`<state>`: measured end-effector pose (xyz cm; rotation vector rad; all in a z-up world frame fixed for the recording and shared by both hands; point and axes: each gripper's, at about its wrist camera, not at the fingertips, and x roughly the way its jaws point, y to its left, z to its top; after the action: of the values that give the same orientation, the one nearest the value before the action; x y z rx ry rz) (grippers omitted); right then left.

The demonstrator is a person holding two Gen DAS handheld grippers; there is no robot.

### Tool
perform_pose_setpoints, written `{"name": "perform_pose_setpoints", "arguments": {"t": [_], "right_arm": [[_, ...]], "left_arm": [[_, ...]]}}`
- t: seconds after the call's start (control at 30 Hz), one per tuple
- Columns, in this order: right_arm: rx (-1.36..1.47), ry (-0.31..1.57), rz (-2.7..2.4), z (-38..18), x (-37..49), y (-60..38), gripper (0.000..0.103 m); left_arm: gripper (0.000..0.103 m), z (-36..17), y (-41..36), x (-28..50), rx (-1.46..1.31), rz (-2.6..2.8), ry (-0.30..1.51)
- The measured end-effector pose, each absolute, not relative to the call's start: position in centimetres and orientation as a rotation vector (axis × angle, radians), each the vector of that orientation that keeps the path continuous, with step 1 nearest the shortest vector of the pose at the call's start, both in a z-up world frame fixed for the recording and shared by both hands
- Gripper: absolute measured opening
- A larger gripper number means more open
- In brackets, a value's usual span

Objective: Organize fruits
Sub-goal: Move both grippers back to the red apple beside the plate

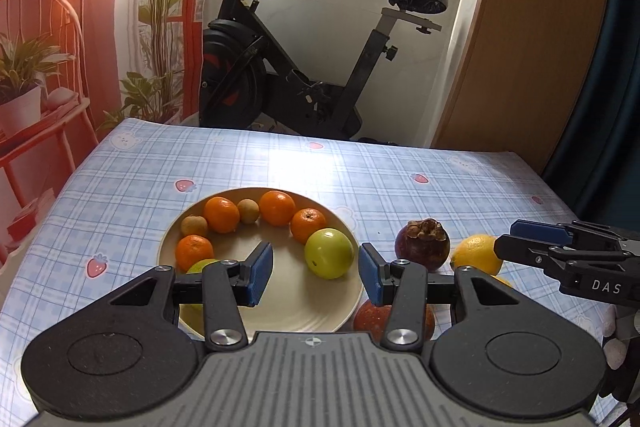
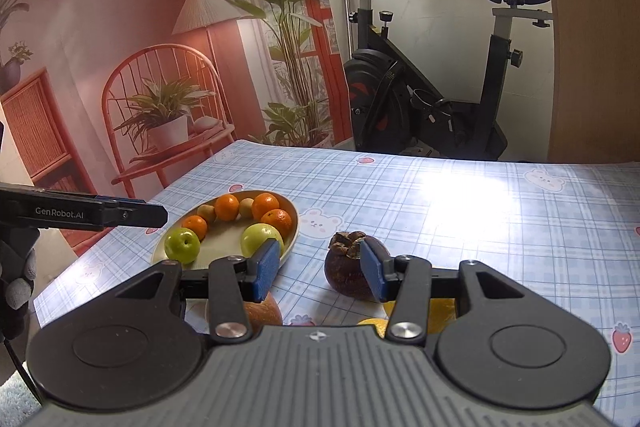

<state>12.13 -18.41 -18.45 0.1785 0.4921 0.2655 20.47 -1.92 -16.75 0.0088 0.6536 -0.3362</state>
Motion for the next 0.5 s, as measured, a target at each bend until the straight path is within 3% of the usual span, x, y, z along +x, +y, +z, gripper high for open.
{"name": "perform_pose_setpoints", "arguments": {"t": [0.5], "right_arm": [[0.107,0.52,0.266,-21.5,9.5,-15.8,0.048]], "left_arm": [[0.05,-17.2,-3.4,19.8,-0.03,-0.361,0.668]]}}
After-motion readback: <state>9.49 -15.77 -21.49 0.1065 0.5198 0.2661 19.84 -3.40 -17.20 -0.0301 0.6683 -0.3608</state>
